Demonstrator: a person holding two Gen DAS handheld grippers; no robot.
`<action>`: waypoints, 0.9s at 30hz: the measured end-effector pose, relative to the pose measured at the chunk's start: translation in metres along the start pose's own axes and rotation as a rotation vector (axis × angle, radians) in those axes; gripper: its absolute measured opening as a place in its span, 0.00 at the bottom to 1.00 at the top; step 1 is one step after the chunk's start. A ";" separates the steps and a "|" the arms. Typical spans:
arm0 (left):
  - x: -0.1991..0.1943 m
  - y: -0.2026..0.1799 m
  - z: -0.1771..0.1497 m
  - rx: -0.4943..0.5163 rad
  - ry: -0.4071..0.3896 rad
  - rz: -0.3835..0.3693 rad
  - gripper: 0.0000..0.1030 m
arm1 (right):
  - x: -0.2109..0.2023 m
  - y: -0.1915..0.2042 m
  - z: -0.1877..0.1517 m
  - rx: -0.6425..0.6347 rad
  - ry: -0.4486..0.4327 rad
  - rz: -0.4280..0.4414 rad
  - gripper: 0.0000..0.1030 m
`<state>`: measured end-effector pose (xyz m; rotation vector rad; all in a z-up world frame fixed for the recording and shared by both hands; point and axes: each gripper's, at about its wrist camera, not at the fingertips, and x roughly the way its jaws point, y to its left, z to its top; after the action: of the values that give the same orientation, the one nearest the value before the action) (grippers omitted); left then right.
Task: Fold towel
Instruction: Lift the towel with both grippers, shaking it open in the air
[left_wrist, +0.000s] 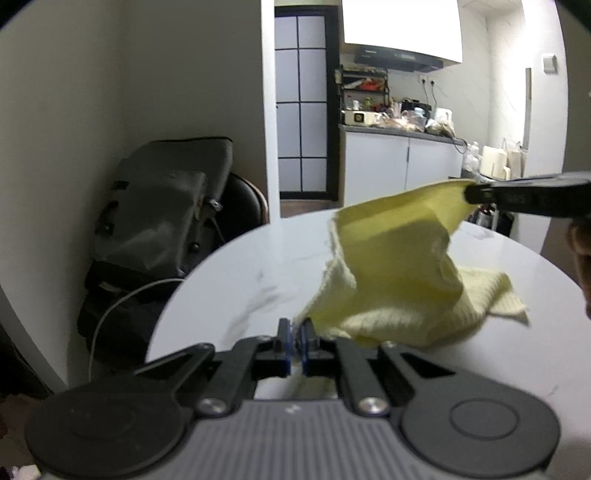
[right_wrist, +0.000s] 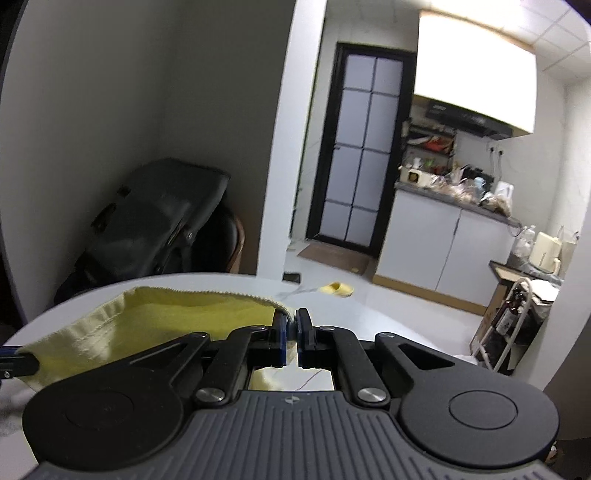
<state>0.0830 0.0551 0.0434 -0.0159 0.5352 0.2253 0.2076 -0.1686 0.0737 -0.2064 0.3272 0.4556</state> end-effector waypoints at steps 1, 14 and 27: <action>-0.002 0.002 0.003 0.001 -0.008 -0.003 0.05 | -0.005 -0.003 0.002 0.009 -0.014 0.002 0.06; -0.037 0.038 0.054 0.014 -0.092 -0.059 0.05 | -0.049 -0.015 0.021 0.068 -0.140 0.015 0.06; -0.073 0.041 0.094 0.074 -0.192 -0.089 0.05 | -0.092 -0.021 0.037 0.086 -0.267 0.020 0.06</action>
<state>0.0604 0.0871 0.1626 0.0533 0.3502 0.1188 0.1491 -0.2141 0.1435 -0.0570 0.0871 0.4817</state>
